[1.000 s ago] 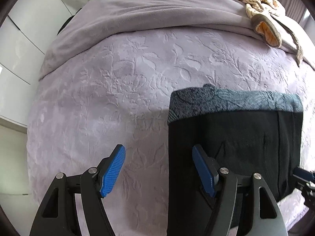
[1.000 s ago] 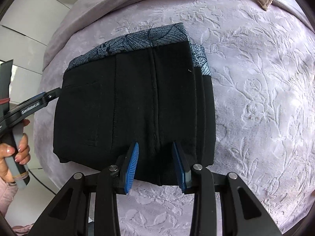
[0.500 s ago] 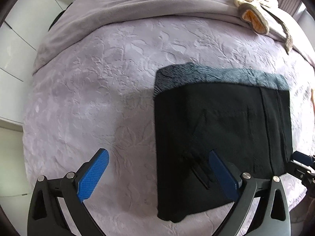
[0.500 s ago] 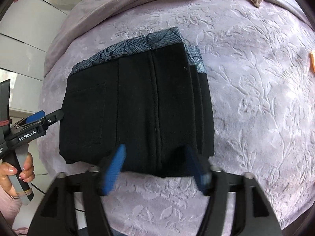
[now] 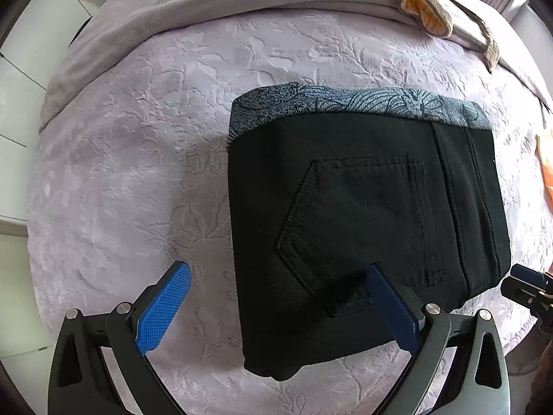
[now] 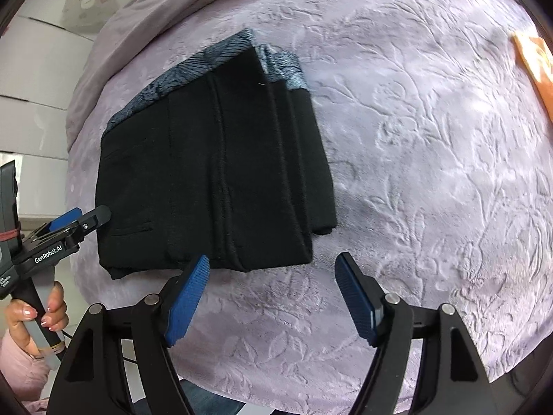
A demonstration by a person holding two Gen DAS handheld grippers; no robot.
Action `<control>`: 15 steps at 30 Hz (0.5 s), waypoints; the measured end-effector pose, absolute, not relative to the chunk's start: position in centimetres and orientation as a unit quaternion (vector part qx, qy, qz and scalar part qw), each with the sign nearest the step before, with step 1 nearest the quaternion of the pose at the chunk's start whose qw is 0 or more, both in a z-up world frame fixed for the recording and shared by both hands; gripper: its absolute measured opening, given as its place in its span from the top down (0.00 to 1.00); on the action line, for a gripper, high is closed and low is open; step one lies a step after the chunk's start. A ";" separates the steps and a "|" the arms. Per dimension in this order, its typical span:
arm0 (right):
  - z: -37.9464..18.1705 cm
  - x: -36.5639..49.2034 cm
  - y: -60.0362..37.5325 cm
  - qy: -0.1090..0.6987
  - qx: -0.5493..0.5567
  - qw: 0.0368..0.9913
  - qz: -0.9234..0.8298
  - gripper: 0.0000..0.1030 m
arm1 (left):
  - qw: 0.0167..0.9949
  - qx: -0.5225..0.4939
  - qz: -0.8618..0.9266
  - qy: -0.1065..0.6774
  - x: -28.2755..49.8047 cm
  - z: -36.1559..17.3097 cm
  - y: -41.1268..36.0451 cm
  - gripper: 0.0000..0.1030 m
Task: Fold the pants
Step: 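Open both grippers and release the folded trousers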
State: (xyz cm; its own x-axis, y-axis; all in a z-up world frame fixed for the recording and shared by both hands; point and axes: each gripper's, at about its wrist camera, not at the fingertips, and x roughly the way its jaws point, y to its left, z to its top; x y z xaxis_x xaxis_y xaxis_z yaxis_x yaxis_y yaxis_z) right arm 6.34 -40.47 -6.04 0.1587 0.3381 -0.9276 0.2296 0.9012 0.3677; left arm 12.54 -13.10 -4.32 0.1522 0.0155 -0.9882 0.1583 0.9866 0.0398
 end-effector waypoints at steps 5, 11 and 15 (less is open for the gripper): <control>-6.2 6.1 -41.2 0.646 0.236 0.725 0.036 0.24 | 0.753 0.070 -0.049 0.652 12.6 -4.5 -13.3 0.01; -6.2 6.4 -41.9 0.646 0.240 0.724 0.038 0.24 | 0.751 0.068 -0.050 0.655 12.7 -4.8 -13.4 0.01; -6.1 6.4 -42.4 0.644 0.244 0.724 0.041 0.24 | 0.750 0.065 -0.051 0.656 12.8 -4.9 -13.0 0.01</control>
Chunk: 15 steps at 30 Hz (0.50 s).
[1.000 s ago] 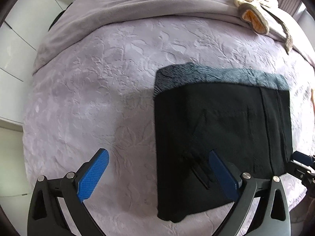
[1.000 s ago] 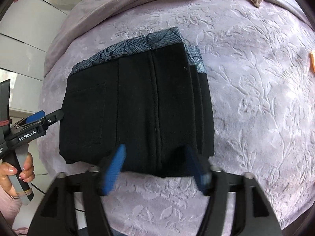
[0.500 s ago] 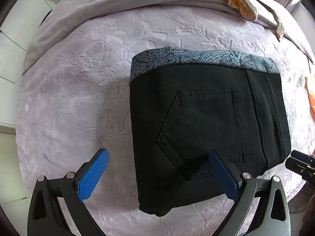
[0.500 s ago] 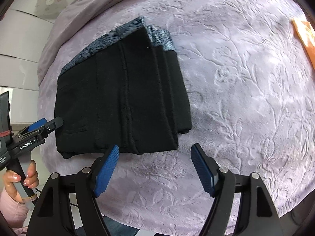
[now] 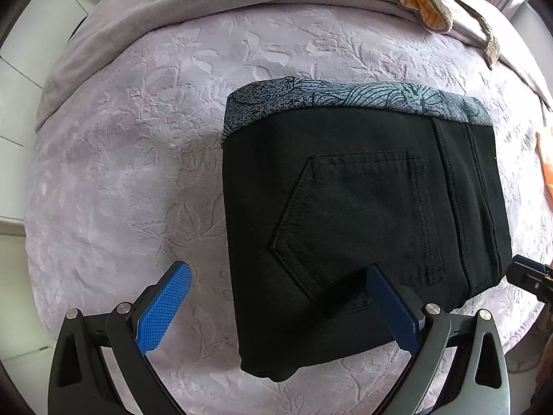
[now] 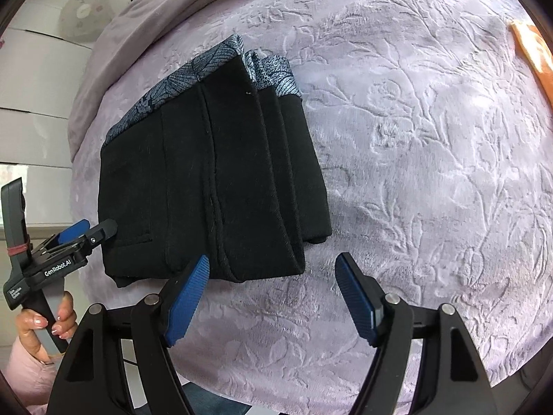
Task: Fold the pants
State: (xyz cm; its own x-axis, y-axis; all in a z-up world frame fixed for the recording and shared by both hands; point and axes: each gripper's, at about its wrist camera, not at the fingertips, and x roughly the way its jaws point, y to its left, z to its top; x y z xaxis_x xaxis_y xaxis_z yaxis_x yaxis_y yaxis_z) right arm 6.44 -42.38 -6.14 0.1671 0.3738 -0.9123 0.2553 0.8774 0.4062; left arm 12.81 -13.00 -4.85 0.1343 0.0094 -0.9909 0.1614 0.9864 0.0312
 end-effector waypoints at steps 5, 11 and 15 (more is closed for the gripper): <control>-6.1 6.6 -43.2 0.641 0.255 0.723 0.044 0.24 | 0.746 0.064 -0.047 0.661 13.0 -5.2 -12.5 0.01; -6.1 6.7 -44.1 0.640 0.258 0.722 0.050 0.24 | 0.742 0.058 -0.055 0.665 13.3 -5.9 -11.8 0.01; -6.2 6.9 -44.5 0.640 0.261 0.721 0.056 0.24 | 0.736 0.050 -0.070 0.671 13.5 -6.3 -11.5 0.01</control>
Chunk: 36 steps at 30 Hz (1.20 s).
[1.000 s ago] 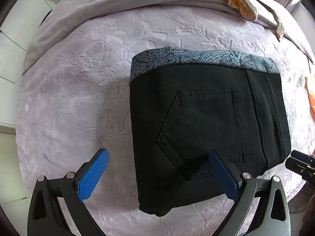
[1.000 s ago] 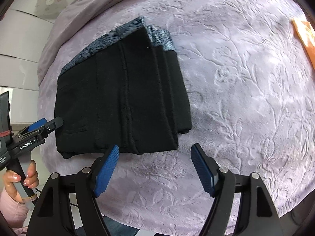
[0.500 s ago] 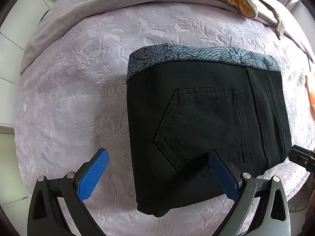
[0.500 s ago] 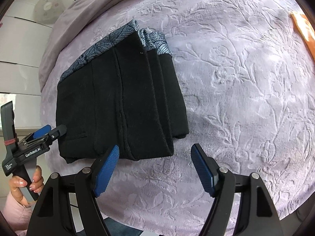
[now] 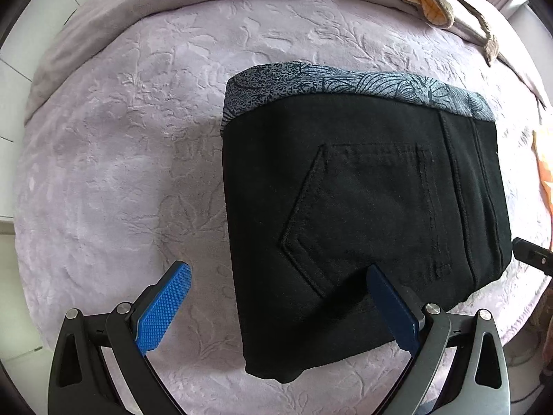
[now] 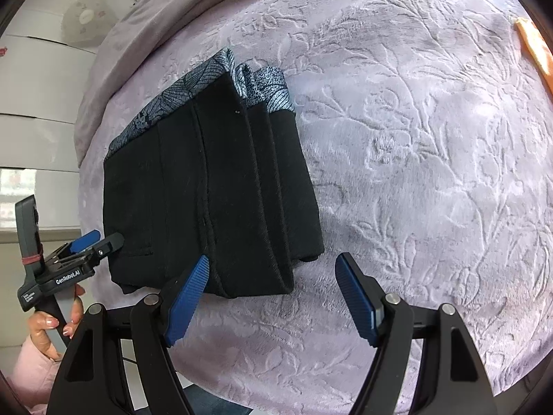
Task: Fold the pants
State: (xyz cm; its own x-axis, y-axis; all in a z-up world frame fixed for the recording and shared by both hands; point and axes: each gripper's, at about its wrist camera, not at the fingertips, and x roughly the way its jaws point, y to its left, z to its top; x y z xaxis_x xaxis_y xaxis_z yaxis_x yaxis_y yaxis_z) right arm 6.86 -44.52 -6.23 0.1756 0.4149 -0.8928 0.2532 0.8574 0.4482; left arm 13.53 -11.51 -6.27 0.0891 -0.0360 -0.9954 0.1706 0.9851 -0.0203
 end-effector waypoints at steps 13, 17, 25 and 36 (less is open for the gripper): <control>-7.0 8.3 -46.6 0.635 0.293 0.709 0.088 0.21 | 0.744 0.027 -0.093 0.661 15.7 -6.0 -9.1 0.01; -7.6 9.2 -47.1 0.633 0.303 0.704 0.110 0.20 | 0.735 -0.032 -0.116 0.667 17.4 -6.6 -7.0 0.01; -10.0 11.7 -48.1 0.628 0.331 0.687 0.155 0.20 | 0.733 -0.046 -0.182 0.653 18.0 -8.6 -6.9 0.01; -13.9 15.4 -47.3 0.625 0.370 0.644 0.240 0.22 | 0.724 -0.109 -0.216 0.646 18.8 -10.9 -9.2 0.06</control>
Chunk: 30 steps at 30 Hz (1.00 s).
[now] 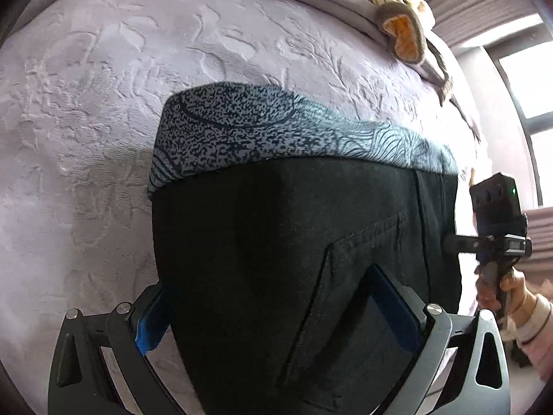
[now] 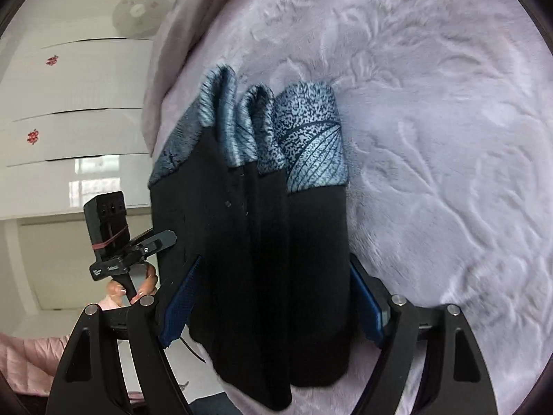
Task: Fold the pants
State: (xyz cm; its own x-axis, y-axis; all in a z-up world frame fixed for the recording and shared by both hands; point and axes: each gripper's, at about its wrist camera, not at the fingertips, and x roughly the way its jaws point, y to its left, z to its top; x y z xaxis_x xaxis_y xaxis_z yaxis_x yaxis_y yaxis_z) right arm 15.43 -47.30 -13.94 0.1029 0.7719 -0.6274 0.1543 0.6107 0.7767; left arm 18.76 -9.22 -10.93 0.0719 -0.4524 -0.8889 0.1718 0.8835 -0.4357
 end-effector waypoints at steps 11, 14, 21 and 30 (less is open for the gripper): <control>-9.0 13.2 -47.1 0.600 0.415 0.635 0.252 0.54 | 0.747 -0.102 -0.220 0.619 15.3 -4.6 -8.8 0.37; -8.0 11.8 -46.9 0.591 0.437 0.626 0.260 0.54 | 0.750 -0.092 -0.216 0.619 13.3 -3.0 -8.0 0.37; -8.4 8.9 -45.5 0.604 0.424 0.626 0.253 0.54 | 0.745 -0.058 -0.157 0.645 11.2 -5.8 -7.0 0.28; -8.2 7.8 -44.4 0.657 0.266 0.697 0.111 0.36 | 0.795 0.026 -0.062 0.603 10.5 -4.7 -6.0 0.00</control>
State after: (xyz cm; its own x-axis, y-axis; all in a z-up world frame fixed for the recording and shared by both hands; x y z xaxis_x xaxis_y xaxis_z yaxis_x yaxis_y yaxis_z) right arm 7.84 -44.41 -8.16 0.1128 0.5036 -0.8565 0.1951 0.8340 0.5161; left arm 10.51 -6.00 -4.66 0.2647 -0.0666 -0.9620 0.1302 0.9909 -0.0328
